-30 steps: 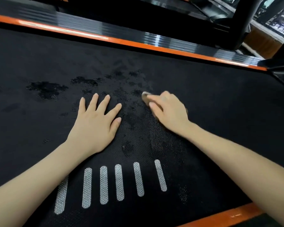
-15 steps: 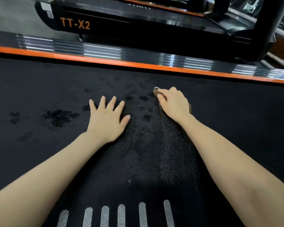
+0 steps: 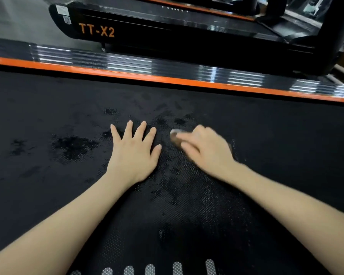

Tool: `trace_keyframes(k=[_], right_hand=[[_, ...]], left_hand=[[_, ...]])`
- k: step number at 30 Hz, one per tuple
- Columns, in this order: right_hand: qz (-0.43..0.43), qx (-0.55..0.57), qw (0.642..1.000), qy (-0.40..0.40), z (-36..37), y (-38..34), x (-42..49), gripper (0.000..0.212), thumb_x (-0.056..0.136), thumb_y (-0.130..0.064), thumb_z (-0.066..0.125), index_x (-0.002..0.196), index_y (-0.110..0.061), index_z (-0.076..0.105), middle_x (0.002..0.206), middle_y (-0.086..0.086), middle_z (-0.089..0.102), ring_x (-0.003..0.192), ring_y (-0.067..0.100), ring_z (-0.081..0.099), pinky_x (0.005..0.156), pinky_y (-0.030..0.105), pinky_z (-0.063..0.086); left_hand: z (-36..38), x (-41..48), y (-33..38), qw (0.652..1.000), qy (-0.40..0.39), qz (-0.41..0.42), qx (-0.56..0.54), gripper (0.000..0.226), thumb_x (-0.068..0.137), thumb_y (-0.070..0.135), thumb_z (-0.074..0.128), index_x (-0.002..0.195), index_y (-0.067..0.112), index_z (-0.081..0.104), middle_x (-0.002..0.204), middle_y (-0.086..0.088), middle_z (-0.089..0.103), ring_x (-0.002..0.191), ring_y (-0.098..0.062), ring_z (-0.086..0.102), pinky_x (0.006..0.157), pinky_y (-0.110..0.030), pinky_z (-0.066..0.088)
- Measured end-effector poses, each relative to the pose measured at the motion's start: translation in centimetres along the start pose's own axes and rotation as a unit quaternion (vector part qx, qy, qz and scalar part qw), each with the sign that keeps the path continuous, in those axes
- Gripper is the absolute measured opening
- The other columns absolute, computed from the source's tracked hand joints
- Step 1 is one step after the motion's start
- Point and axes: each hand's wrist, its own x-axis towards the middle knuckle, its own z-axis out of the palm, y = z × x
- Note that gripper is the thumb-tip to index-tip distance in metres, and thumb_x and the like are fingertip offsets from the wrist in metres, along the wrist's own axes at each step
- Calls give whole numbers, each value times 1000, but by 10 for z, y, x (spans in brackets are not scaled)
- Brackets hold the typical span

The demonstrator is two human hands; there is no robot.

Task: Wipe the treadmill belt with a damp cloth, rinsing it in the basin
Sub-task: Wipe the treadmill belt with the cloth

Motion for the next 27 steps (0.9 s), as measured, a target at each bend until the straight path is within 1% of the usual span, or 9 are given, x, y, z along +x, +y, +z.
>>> trace_keyframes(k=[4, 6, 11, 13, 18, 19, 21, 24, 27], right_hand=[[155, -35, 987, 17, 25, 39, 80, 34, 98, -38, 38, 126, -33, 58, 106, 9, 54, 97, 31, 52, 71, 36, 45], [176, -49, 983, 18, 27, 33, 87, 34, 98, -37, 39, 124, -30, 60, 107, 10, 54, 96, 32, 52, 70, 36, 42], [-22, 44, 999, 21, 14, -4, 20, 40, 91, -45, 37, 118, -30, 63, 91, 5, 55, 79, 25, 50, 63, 34, 43], [-22, 57, 998, 5, 13, 5, 23, 43, 90, -47, 34, 119, -33, 62, 92, 2, 56, 82, 24, 51, 67, 35, 45], [206, -33, 978, 17, 33, 40, 110, 35, 98, -39, 38, 125, -32, 58, 109, 10, 52, 101, 33, 51, 79, 40, 43], [218, -47, 975, 19, 36, 36, 116, 35, 98, -39, 38, 125, -30, 59, 110, 10, 52, 101, 33, 50, 79, 41, 42], [178, -55, 982, 15, 37, 22, 107, 33, 97, -39, 41, 124, -29, 59, 109, 10, 52, 99, 33, 50, 76, 40, 43], [42, 13, 999, -3, 30, 7, 75, 33, 96, -38, 46, 126, -33, 57, 107, 7, 54, 97, 27, 50, 78, 40, 46], [41, 16, 999, -1, 27, 20, 83, 32, 97, -38, 44, 126, -36, 57, 105, 6, 54, 98, 27, 51, 78, 40, 47]], left_hand=[[0, 0, 0, 1000, 7, 0, -13, 84, 77, 58, -10, 149, 27, 22, 157, -3, 19, 144, -33, 9, 111, -62, -1], [0, 1, 0, 1000, 12, 0, -9, 84, 78, 57, -11, 149, 27, 22, 157, -3, 19, 144, -33, 10, 111, -62, -1], [1, 0, 1, 1000, 22, -1, -3, 81, 80, 55, -8, 148, 26, 23, 156, -4, 21, 143, -34, 12, 110, -63, -1], [1, -1, 1, 1000, 22, -1, -4, 81, 80, 55, -8, 148, 25, 24, 156, -5, 22, 143, -34, 13, 110, -63, -1], [0, 0, 1, 1000, 23, -1, -11, 82, 79, 55, -11, 149, 26, 21, 157, -4, 20, 144, -34, 11, 111, -62, -1], [-1, 0, 0, 1000, 24, 0, -11, 82, 79, 55, -11, 149, 26, 21, 156, -4, 20, 144, -34, 11, 111, -63, -1], [0, -1, 1, 1000, 23, 4, -11, 82, 79, 55, -10, 148, 25, 23, 156, -4, 22, 143, -35, 13, 111, -63, 1], [1, 0, 1, 1000, 25, 3, -16, 82, 80, 56, -8, 148, 25, 25, 155, -5, 23, 143, -35, 14, 110, -63, 1], [1, 0, 0, 1000, 26, 3, -15, 82, 80, 56, -9, 148, 25, 24, 156, -5, 22, 143, -35, 13, 111, -64, 1]])
